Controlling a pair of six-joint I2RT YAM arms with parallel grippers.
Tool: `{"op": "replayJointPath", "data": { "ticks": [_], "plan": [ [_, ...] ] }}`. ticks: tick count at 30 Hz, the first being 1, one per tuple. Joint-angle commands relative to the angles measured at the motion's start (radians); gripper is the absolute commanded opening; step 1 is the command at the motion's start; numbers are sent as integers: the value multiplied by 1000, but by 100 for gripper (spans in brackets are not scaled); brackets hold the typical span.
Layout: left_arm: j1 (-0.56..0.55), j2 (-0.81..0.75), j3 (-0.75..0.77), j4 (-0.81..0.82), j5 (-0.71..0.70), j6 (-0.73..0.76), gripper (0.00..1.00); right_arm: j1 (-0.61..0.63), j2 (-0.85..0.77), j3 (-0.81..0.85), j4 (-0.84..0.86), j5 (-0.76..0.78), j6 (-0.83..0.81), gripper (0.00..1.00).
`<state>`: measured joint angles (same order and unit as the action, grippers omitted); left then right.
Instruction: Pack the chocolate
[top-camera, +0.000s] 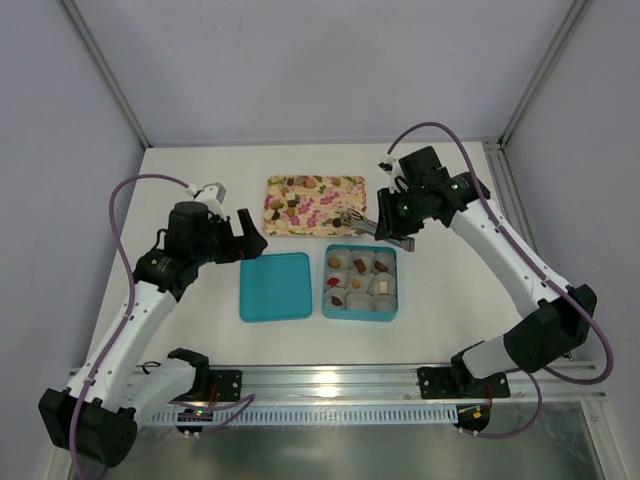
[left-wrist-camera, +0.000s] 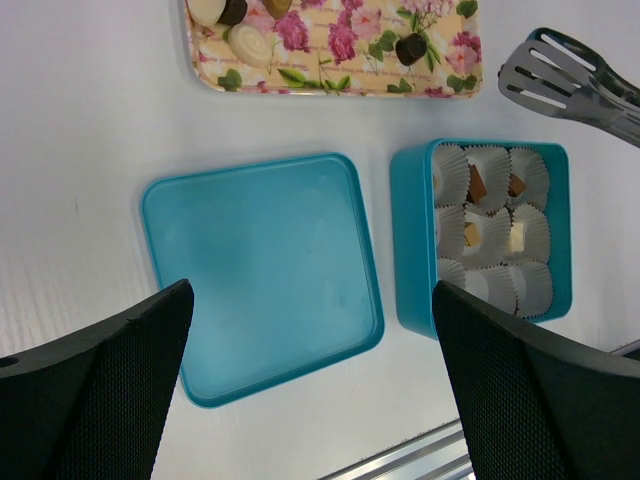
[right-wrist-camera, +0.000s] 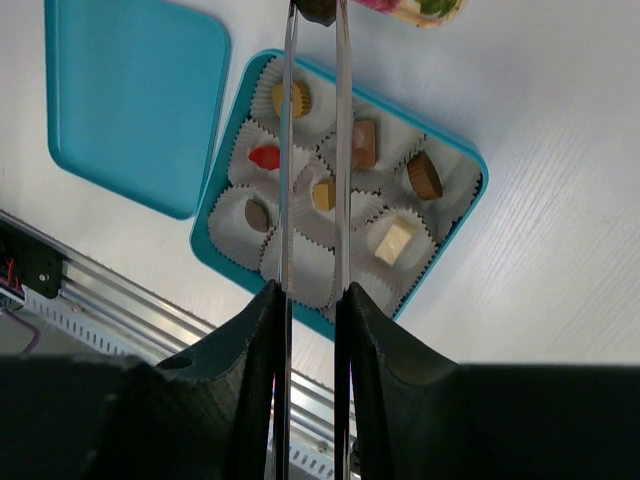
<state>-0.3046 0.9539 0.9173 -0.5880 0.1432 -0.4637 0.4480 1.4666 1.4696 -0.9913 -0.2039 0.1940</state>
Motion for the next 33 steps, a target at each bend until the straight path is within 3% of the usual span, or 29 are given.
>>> {"op": "replayJointPath", "data": {
  "ticks": [1, 14, 33],
  "plan": [
    [4, -20, -1, 17, 10, 0, 100, -3, -112, -26, -69, -38, -1, 32],
    [4, -14, -1, 14, 15, -1, 100, -2, -313, -250, -214, -111, -16, 33],
    [4, -4, 0, 16, 21, -1, 100, 52, -407, -348, -256, -138, 25, 32]
  ]
}}
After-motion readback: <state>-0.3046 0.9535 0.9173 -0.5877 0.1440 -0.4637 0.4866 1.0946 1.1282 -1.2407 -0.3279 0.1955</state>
